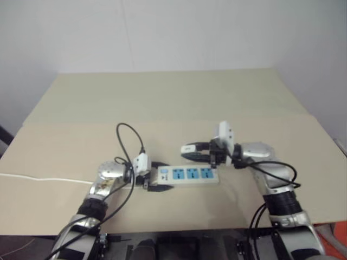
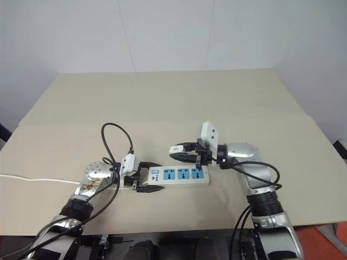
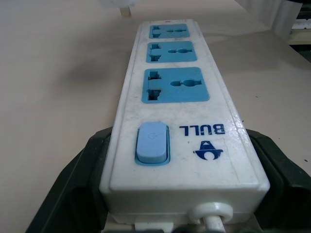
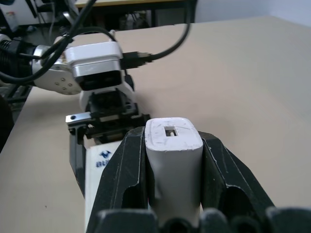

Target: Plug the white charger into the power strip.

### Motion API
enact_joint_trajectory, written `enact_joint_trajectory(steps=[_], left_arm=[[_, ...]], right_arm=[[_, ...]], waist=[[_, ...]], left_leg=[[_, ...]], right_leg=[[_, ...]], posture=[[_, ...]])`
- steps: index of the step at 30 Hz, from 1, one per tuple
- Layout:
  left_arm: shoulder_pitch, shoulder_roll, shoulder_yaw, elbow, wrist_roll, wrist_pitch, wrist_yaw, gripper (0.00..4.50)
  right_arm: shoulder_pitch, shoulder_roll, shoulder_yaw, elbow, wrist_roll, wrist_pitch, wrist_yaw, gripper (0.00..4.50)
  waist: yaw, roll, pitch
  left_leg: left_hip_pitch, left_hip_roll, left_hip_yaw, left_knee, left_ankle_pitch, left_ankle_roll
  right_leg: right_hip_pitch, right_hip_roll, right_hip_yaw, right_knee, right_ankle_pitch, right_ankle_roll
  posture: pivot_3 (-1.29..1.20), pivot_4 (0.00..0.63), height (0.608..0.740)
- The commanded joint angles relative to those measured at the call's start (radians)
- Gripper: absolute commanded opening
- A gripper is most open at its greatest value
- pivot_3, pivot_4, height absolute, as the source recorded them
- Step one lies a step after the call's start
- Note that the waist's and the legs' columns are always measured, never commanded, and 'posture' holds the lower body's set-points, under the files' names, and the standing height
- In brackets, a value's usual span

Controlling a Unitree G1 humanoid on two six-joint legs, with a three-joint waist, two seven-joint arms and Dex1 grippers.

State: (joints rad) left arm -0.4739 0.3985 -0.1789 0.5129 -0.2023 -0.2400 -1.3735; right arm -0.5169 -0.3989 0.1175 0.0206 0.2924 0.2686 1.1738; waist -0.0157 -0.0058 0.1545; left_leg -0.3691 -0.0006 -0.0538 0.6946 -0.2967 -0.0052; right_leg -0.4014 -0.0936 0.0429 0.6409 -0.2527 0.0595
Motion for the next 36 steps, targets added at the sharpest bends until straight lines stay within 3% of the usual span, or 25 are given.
enact_joint_trajectory(steps=[1,11,36], left_arm=[[0.024,0.019,-0.027,0.012,0.035,0.019,0.002,3.34],[0.041,0.030,-0.031,-0.006,0.032,0.020,0.003,3.34],[0.047,0.045,-0.025,-0.022,0.025,0.031,0.006,3.34]], right_arm=[[0.007,0.009,0.029,0.006,-0.017,-0.095,0.000,1.13],[0.047,0.042,0.077,-0.023,-0.012,-0.106,-0.046,1.13],[0.049,0.168,0.053,0.024,0.036,-0.164,-0.124,1.13]], waist=[[0.000,0.000,0.000],[-0.003,0.000,0.000],[-0.013,0.000,0.000]], left_leg=[[0.000,0.000,0.000,0.000,0.000,0.000],[0.000,0.000,0.000,0.000,0.000,0.000],[0.001,0.000,0.000,0.000,0.000,0.000]], right_leg=[[0.000,0.000,0.000,0.000,0.000,0.000],[0.000,0.000,0.000,0.000,0.000,0.000],[-0.001,0.001,0.000,0.001,0.000,0.000]], posture=[[0.00,0.150,0.740],[0.00,0.150,0.740],[0.00,0.150,0.740]])
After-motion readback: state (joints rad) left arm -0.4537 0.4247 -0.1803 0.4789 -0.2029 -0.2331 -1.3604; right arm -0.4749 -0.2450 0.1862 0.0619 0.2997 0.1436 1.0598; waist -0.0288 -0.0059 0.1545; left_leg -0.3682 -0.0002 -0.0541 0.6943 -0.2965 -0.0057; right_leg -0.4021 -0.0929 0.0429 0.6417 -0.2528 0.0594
